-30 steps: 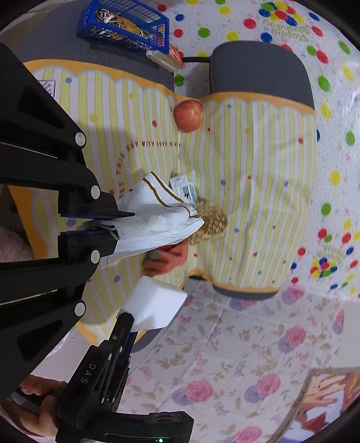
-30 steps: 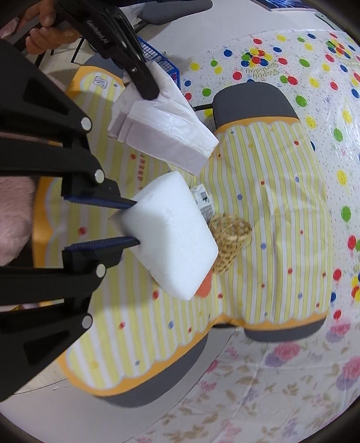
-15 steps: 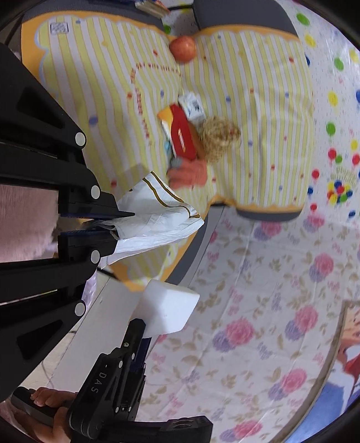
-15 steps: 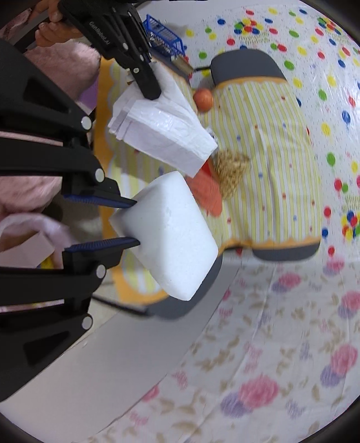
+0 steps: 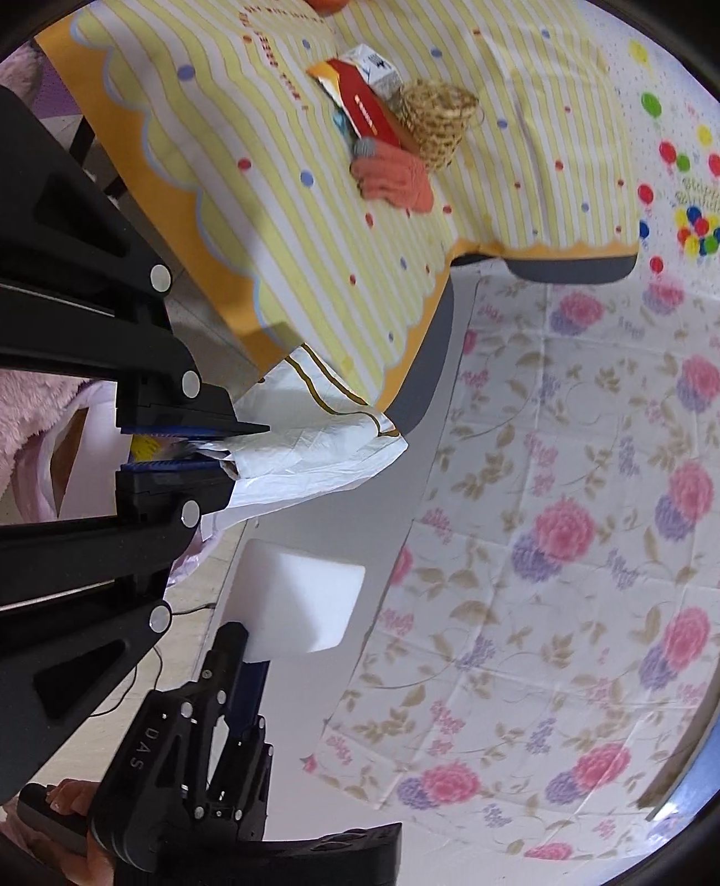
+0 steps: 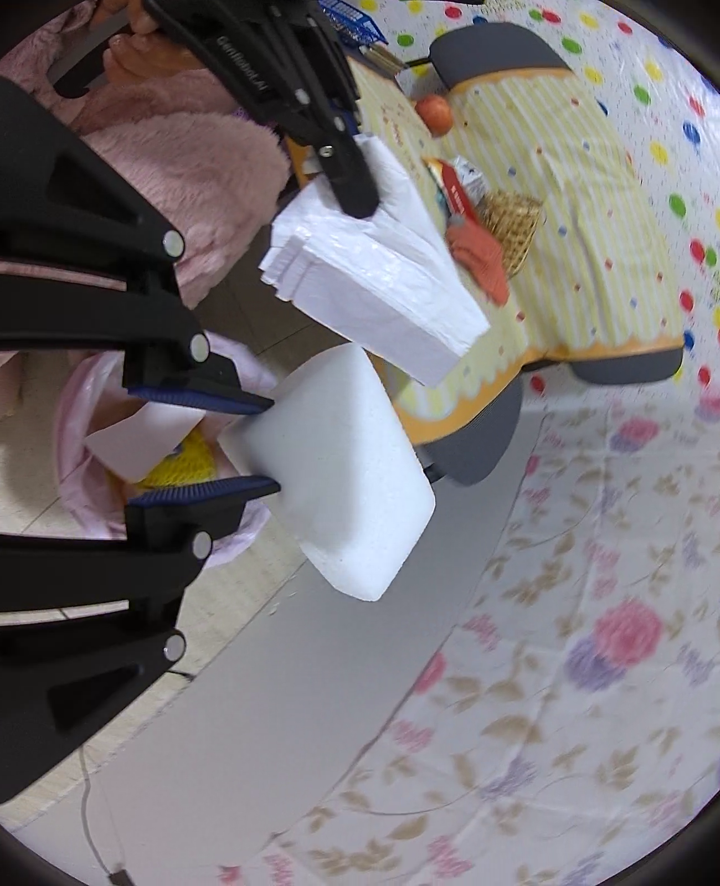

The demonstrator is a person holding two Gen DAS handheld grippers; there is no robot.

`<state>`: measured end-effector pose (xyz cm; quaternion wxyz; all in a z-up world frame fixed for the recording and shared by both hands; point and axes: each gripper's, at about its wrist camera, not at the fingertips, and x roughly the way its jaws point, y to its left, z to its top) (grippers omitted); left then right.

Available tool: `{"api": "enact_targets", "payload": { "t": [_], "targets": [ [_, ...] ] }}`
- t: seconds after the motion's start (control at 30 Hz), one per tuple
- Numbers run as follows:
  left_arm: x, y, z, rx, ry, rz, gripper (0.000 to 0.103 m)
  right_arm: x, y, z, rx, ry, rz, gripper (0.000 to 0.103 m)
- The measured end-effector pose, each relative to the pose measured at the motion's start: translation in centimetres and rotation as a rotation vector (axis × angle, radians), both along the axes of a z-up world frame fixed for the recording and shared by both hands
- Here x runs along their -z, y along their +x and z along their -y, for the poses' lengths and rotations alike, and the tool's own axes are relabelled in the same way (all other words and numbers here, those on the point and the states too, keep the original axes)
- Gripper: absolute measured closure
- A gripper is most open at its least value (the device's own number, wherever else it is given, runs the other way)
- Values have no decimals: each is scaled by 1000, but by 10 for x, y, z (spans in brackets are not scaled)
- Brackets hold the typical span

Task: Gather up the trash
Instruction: 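Carry the napkin and sponge block with both grippers over the pink-lined bin, then open both grippers to drop the napkin and sponge into the bin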

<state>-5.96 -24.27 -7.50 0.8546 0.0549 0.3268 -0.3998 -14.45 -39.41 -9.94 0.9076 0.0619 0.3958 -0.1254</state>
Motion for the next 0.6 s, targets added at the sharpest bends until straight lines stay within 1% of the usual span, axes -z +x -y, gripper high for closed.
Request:
{"api": "enact_targets", "payload": {
  "t": [0.27, 0.37, 0.4, 0.43, 0.47, 0.5, 0.53, 0.57, 0.6],
  "targets": [
    [18, 11, 28, 15, 48, -45, 96, 18, 4, 17, 11, 39, -25, 79],
    [21, 17, 32, 18, 52, -66, 92, 25, 8, 22, 3, 64, -31, 77],
    [23, 19, 33, 22, 56, -74, 89, 27, 10, 22, -2, 67, -33, 77],
    [24, 20, 34, 23, 60, -76, 81, 30, 12, 23, -9, 70, -36, 76],
    [26, 21, 35, 24, 67, -79, 67, 34, 14, 23, -12, 72, -45, 72],
    [28, 21, 34, 18, 70, -82, 62, 38, 16, 24, -12, 76, -59, 67],
    [28, 22, 32, 12, 67, -87, 59, 44, 19, 24, -12, 88, -77, 64],
    [28, 23, 31, 9, 65, -93, 59, 47, 20, 25, -12, 97, -89, 62],
    [28, 24, 28, 3, 63, -98, 59, 49, 21, 25, -11, 101, -99, 61]
  ]
}}
